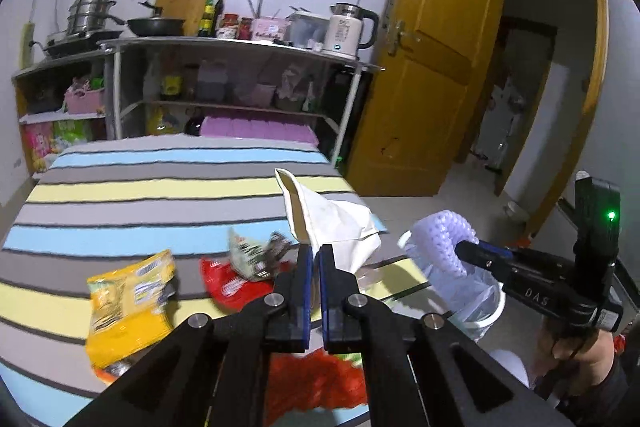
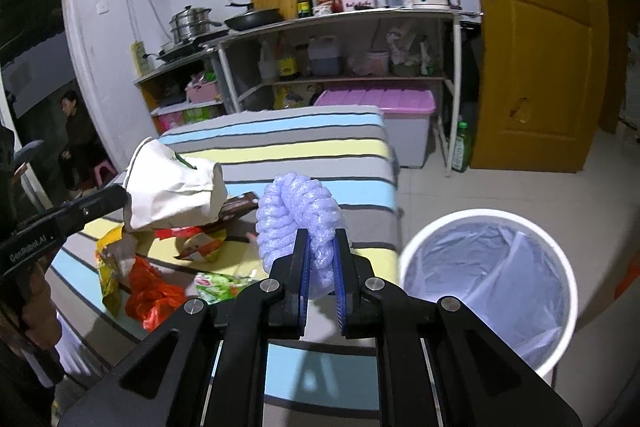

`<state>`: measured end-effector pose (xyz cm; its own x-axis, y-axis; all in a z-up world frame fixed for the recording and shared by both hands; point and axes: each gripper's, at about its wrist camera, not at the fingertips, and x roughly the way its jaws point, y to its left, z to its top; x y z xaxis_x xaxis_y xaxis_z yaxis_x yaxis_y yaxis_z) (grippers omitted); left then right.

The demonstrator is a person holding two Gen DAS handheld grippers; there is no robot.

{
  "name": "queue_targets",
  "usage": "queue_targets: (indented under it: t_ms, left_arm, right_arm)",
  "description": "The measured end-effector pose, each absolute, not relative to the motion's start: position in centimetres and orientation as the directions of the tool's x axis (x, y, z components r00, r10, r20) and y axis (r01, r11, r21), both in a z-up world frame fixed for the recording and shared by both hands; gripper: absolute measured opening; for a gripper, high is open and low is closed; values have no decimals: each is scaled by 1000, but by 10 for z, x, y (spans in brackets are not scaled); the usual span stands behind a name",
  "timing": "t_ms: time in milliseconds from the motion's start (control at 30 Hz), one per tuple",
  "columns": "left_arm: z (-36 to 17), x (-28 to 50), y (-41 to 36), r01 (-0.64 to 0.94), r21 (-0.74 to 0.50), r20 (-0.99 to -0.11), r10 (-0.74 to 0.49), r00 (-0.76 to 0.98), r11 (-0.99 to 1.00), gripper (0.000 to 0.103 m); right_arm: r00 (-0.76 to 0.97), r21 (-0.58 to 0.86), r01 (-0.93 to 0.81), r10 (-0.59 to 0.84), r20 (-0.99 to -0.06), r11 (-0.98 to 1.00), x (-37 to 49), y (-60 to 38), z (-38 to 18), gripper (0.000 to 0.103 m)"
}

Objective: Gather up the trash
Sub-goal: 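Carry the white bag and lilac scrubber over the bin and open both grippers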

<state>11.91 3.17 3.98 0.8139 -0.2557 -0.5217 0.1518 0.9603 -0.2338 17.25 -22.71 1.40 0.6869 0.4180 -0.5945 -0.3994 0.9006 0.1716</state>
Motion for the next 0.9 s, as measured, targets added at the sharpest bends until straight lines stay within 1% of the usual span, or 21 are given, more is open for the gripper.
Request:
queue_targets:
  t_ms: [133, 267, 533, 900]
  left_arm:
    - [46, 131, 3, 207, -233, -514, -301, 803, 950, 3]
    - [41, 146, -30, 260, -235, -522, -347, 779, 937, 3]
    - [17, 173, -101, 356, -227, -575, -420, 702, 907, 3]
    - [-20, 196, -162, 425, -222, -641, -460, 615, 878, 4]
  right_arm:
    - [708, 179, -350, 385, -592, 920, 172, -250, 14, 11]
    - [722, 188, -287, 341, -602, 939, 173, -279, 8, 11]
    - [725, 213, -179, 275, -632, 961, 177, -334, -12, 11]
    - [687, 254, -83, 240, -686, 964, 196, -377, -48, 13]
